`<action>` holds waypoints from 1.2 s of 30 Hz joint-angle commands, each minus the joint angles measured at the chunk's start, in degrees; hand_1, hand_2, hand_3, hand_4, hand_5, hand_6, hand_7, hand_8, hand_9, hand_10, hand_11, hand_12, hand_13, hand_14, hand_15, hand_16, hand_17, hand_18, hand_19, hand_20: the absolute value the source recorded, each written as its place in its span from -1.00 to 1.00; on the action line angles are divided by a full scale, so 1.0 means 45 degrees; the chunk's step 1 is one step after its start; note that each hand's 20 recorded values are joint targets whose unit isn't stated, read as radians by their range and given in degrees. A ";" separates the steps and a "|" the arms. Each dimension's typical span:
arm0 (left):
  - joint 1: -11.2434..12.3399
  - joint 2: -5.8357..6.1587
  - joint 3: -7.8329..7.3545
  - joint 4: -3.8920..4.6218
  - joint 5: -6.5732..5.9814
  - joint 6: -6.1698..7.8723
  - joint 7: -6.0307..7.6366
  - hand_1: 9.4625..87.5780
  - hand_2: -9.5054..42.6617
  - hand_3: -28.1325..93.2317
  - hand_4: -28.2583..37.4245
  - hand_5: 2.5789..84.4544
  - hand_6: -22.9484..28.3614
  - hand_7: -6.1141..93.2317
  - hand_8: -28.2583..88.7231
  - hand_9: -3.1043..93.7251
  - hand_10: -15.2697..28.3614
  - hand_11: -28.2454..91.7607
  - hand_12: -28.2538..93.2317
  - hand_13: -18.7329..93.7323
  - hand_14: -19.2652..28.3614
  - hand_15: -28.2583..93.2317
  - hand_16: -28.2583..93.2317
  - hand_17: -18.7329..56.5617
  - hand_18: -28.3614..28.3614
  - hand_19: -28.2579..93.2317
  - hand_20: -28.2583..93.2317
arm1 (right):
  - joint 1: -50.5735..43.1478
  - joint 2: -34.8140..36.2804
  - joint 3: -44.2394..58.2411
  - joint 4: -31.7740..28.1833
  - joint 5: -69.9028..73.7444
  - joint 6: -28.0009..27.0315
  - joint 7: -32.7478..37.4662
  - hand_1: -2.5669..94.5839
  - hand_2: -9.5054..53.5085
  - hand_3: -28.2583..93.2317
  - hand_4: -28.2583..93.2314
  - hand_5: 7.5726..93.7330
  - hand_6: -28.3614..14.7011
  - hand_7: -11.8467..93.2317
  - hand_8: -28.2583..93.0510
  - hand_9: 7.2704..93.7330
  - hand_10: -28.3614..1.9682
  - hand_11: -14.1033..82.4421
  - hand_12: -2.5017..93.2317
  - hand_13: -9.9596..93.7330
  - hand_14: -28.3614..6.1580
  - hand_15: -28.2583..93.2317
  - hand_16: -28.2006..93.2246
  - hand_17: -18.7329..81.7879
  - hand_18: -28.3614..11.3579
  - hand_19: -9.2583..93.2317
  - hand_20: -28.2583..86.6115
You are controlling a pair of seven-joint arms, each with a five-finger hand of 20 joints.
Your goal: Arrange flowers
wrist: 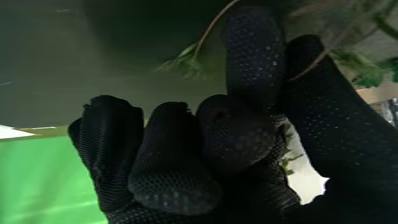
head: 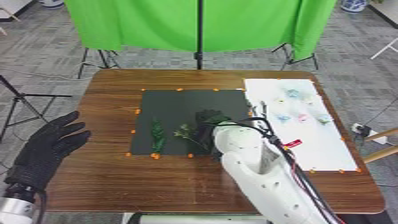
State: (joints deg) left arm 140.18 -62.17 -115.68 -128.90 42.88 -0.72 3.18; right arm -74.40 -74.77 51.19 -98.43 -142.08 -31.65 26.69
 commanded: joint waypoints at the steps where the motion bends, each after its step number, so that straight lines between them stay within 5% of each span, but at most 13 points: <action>1: 0.0075 0.0073 0.0111 0.0132 0.0030 -0.0048 -0.0136 -0.53 -0.75 0.64 -0.80 -0.26 -0.04 -0.29 -0.75 -0.34 0.27 0.00 -0.30 -0.21 0.43 0.19 -0.55 -0.63 0.80 0.29 -0.39 | -0.0186 -0.0135 -0.0769 0.0180 -0.2128 0.1660 0.0176 -0.15 -1.00 0.89 -0.96 0.92 0.32 0.05 -0.45 1.00 0.54 0.65 -0.36 1.00 0.41 0.74 -0.09 0.58 -0.70 1.00 0.68; 5: 0.0006 0.0193 0.0180 0.0176 -0.0010 -0.0037 -0.0157 -0.54 -0.75 0.64 -0.80 -0.26 -0.04 -0.29 -0.75 -0.34 0.27 0.00 -0.30 -0.21 0.43 0.19 -0.55 -0.63 0.80 0.29 -0.39 | -0.0181 -0.0536 -0.0822 0.0238 -0.2004 0.0573 0.0373 -0.24 -0.93 0.89 -0.94 0.99 0.37 0.07 -0.74 1.00 0.54 0.68 -0.43 1.00 0.44 0.76 -0.13 0.61 -0.70 1.00 0.67; 14: -0.0230 0.0175 0.0265 0.0266 0.0041 -0.0132 -0.0342 -0.53 -0.75 0.64 -0.81 -0.26 -0.03 -0.30 -0.75 -0.34 0.27 0.00 -0.30 -0.21 0.43 0.19 -0.55 -0.63 0.80 0.29 -0.39 | -0.0155 -0.1342 -0.0306 0.0444 0.0661 -0.1354 0.2150 -0.41 -0.70 0.80 -0.97 1.00 0.38 0.08 -0.77 1.00 0.53 0.69 -0.47 1.00 0.44 0.77 -0.17 0.65 -0.70 1.00 0.67; 22: -0.0401 0.0263 0.0398 0.0321 0.0046 -0.0214 -0.0443 -0.53 -0.75 0.64 -0.80 -0.26 -0.04 -0.29 -0.75 -0.34 0.27 0.00 -0.30 -0.21 0.43 0.19 -0.55 -0.63 0.80 0.29 -0.39 | -0.0130 -0.1743 -0.0164 0.0802 -0.0052 -0.0734 0.2127 -0.54 -0.46 0.73 -0.98 1.00 0.34 0.07 -0.75 1.00 0.53 0.69 -0.51 1.00 0.45 0.78 -0.20 0.68 -0.70 1.00 0.67; 36: -0.0284 0.0192 0.0339 0.0283 0.0056 -0.0154 -0.0340 -0.53 -0.75 0.64 -0.80 -0.26 -0.04 -0.29 -0.75 -0.34 0.27 0.00 -0.30 -0.21 0.43 0.19 -0.55 -0.63 0.80 0.29 -0.39 | 0.0058 -0.1848 0.0893 -0.0504 0.0702 -0.0732 0.1786 -0.70 -0.48 0.67 -1.00 1.00 0.33 0.03 -0.74 1.00 0.52 0.66 -0.50 1.00 0.47 0.77 -0.20 0.68 -0.70 1.00 0.67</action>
State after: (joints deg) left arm 138.31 -61.00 -114.20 -127.91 42.89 -1.09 1.96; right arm -74.74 -82.71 53.33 -96.98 -138.07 -35.62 36.29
